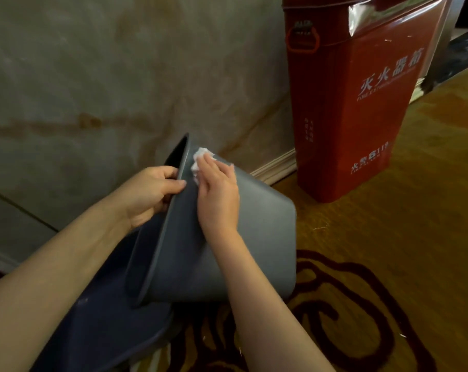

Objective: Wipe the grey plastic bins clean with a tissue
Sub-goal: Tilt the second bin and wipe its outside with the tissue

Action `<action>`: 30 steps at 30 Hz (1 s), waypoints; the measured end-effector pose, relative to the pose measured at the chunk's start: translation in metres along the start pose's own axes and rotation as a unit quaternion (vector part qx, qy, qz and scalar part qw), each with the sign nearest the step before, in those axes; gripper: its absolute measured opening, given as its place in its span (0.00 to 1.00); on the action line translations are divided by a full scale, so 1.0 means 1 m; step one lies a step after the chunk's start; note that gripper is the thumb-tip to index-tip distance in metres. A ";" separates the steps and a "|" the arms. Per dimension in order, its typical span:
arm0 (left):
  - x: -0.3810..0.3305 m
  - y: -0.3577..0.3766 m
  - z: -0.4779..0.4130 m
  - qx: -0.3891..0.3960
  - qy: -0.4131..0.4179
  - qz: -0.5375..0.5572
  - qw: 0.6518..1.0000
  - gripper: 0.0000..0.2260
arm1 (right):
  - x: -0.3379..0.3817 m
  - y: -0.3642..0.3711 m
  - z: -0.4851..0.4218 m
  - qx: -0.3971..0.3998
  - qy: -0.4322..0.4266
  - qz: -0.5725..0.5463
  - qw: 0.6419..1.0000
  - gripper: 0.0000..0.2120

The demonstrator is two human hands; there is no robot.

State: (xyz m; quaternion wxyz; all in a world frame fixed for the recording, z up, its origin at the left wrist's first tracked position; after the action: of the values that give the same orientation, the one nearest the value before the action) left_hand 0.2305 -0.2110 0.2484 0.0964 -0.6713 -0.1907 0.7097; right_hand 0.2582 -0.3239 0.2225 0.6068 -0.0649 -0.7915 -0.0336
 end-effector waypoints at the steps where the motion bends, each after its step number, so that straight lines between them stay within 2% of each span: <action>1: 0.004 0.000 0.003 0.002 -0.006 -0.002 1.000 0.10 | -0.013 -0.007 -0.002 -0.015 0.022 0.007 1.000 0.15; 4: 0.020 0.001 0.009 -0.015 -0.019 0.012 1.000 0.09 | -0.080 -0.038 0.002 -0.039 0.153 -0.003 0.987 0.08; 7: 0.027 0.002 0.004 -0.020 -0.033 0.008 0.999 0.09 | -0.159 -0.073 0.029 -0.069 0.323 -0.057 0.942 0.09; 10: 0.031 0.000 -0.004 -0.023 -0.046 -0.014 0.999 0.09 | -0.205 -0.095 0.047 -0.060 0.388 0.033 0.919 0.14; 12: 0.034 -0.001 -0.007 -0.029 -0.050 -0.010 0.998 0.09 | -0.210 -0.100 0.048 -0.051 0.389 0.097 0.915 0.14; 15: 0.034 0.000 -0.009 -0.042 -0.049 0.012 0.998 0.10 | -0.190 -0.097 0.050 -0.039 0.363 0.090 0.927 0.11; 19: 0.032 0.002 -0.011 -0.048 -0.044 0.014 0.998 0.09 | -0.103 -0.049 0.076 0.054 0.183 0.082 0.978 0.13; 22: 0.031 0.003 -0.012 -0.046 -0.045 0.015 0.998 0.09 | -0.046 -0.021 0.112 0.030 0.059 0.108 0.992 0.17; 24: 0.030 0.004 -0.011 -0.041 -0.044 0.009 0.998 0.10 | -0.039 -0.019 0.124 0.020 0.009 0.128 0.992 0.19; 26: 0.029 0.006 -0.011 -0.036 -0.044 0.005 0.998 0.10 | -0.064 -0.038 0.122 -0.001 0.039 0.120 0.992 0.19; 30: 0.028 0.007 -0.010 -0.041 -0.037 -0.002 0.998 0.08 | -0.145 -0.099 0.112 -0.067 0.217 0.140 0.964 0.16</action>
State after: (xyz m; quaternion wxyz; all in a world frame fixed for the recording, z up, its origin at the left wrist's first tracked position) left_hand 0.2388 -0.2045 0.2196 0.0631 -0.6478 -0.2248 0.7251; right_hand 0.1741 -0.4161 0.0557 0.7567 -0.2068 -0.6200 -0.0140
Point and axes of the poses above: each hand's wrist, its own z-axis away from the middle knuckle, its own y-axis out of the palm, x = y × z, the point moved 8 cm from there along -z, towards the middle knuckle, and after that the axes turned 13 degrees about y, right-handed, at the moved point
